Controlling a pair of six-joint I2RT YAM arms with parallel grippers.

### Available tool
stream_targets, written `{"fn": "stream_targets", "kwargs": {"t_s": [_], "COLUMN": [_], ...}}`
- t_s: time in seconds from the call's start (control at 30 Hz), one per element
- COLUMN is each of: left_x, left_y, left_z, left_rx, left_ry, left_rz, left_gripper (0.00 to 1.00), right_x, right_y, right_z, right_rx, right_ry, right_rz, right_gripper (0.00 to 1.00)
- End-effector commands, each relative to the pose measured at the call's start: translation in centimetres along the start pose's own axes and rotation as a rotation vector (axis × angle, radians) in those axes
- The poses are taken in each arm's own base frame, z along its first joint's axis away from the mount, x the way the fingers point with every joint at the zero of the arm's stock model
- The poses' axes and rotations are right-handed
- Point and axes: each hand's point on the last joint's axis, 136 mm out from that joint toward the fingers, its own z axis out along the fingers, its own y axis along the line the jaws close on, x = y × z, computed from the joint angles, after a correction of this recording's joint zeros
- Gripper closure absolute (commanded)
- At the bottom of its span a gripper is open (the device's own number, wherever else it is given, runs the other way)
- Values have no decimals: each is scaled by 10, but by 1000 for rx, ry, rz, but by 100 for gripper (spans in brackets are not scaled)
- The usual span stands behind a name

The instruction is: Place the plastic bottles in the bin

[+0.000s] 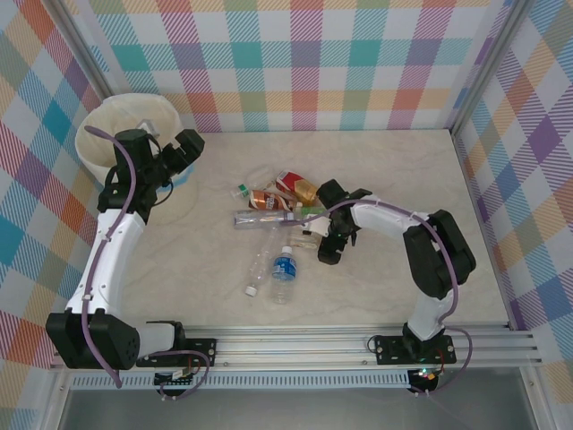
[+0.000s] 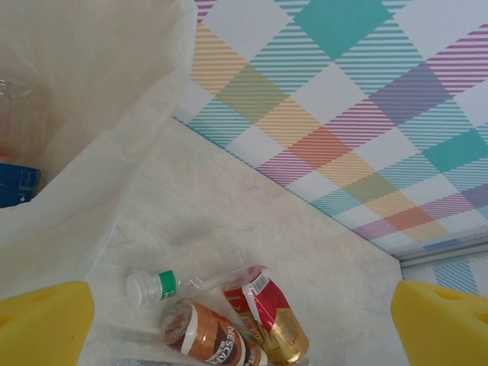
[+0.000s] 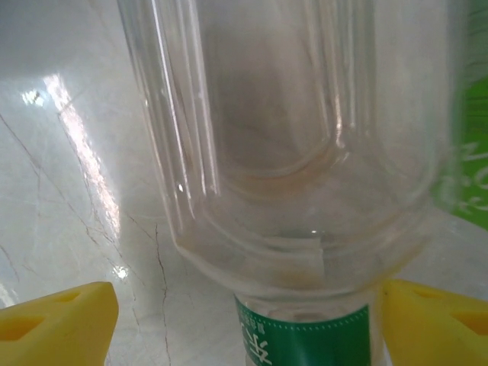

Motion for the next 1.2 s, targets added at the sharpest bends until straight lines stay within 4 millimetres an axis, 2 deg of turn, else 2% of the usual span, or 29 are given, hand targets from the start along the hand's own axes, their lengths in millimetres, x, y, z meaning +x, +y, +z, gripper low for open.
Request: {"fn": "stream_targets", "kwargs": {"t_s": [0.0, 0.17, 0.23, 0.37, 0.53, 0.73, 0.87, 0.97, 1.1, 1.17], "left_x": [-7, -4, -3, -1, 11, 42, 62, 73, 94, 104], "left_y": [-3, 6, 8, 10, 7, 8, 11, 9, 2, -3], "left_z": [-10, -15, -18, -22, -17, -8, -4, -1, 3, 3], "left_rx": [5, -15, -20, -29, 8, 74, 109, 148, 206, 235], "left_ry": [-37, -75, -82, -82, -26, 82, 142, 185, 271, 295], "left_rz": [-9, -29, -28, -25, -41, -55, -78, -80, -66, -49], "left_gripper": [0, 0, 0, 0, 0, 0, 0, 0, 0, 0], "right_x": [1, -9, -9, -6, -3, -5, -9, -14, -30, -41], "right_y": [0, -3, -3, 1, 8, 16, 24, 27, 25, 27], "right_z": [1, 6, 7, 5, -2, -8, -16, -27, -51, -64], "right_rx": [-23, -12, 16, 52, 68, 78, 112, 133, 162, 161], "right_ry": [20, -29, -23, -37, -71, -110, -161, -210, -357, -453], "right_rz": [-59, -49, -62, -74, -44, 27, 50, 83, 167, 211], "right_gripper": [16, 25, 34, 44, 59, 71, 75, 82, 100, 100]}}
